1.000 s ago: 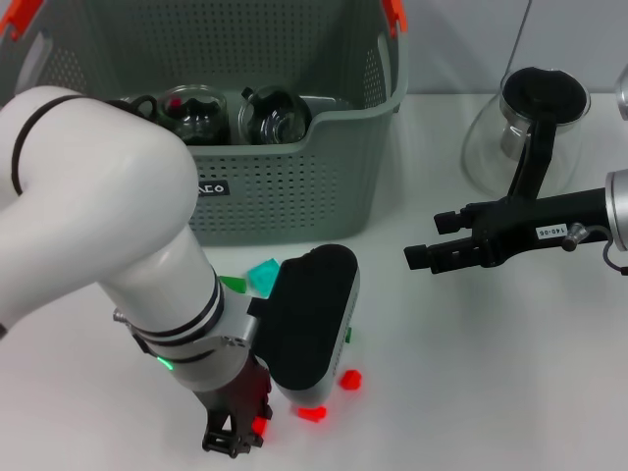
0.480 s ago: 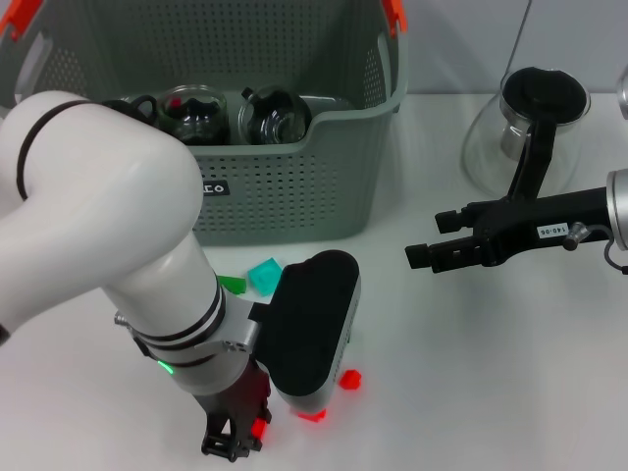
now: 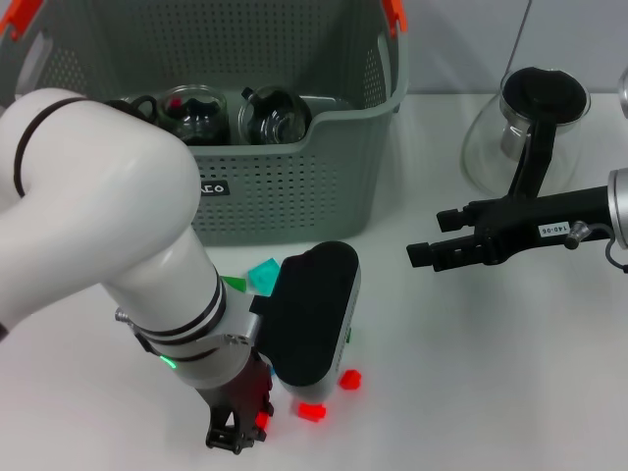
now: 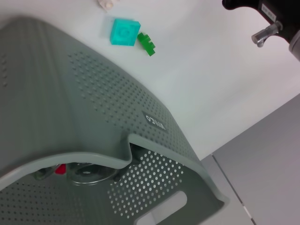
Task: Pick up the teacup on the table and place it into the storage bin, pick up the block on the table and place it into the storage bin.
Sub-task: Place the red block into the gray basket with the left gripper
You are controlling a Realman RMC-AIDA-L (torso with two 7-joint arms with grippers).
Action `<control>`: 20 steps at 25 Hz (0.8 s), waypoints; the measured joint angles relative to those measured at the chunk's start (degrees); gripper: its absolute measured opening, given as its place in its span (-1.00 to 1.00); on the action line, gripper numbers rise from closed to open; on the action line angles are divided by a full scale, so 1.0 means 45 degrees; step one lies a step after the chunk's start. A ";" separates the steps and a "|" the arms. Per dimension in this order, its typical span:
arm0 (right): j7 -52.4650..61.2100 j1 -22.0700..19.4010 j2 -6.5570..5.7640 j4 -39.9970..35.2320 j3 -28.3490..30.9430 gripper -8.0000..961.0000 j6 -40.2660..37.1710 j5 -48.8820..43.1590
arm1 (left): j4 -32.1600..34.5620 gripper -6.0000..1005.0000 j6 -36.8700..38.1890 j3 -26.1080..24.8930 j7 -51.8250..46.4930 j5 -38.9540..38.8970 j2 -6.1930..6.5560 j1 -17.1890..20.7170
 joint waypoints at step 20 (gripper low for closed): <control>-0.0074 0.0000 -0.0038 0.0010 -0.0074 0.93 -0.0049 -0.0062 | 0.1783 -0.54 0.2124 -1.2848 -0.3935 -0.5579 0.1351 -0.2924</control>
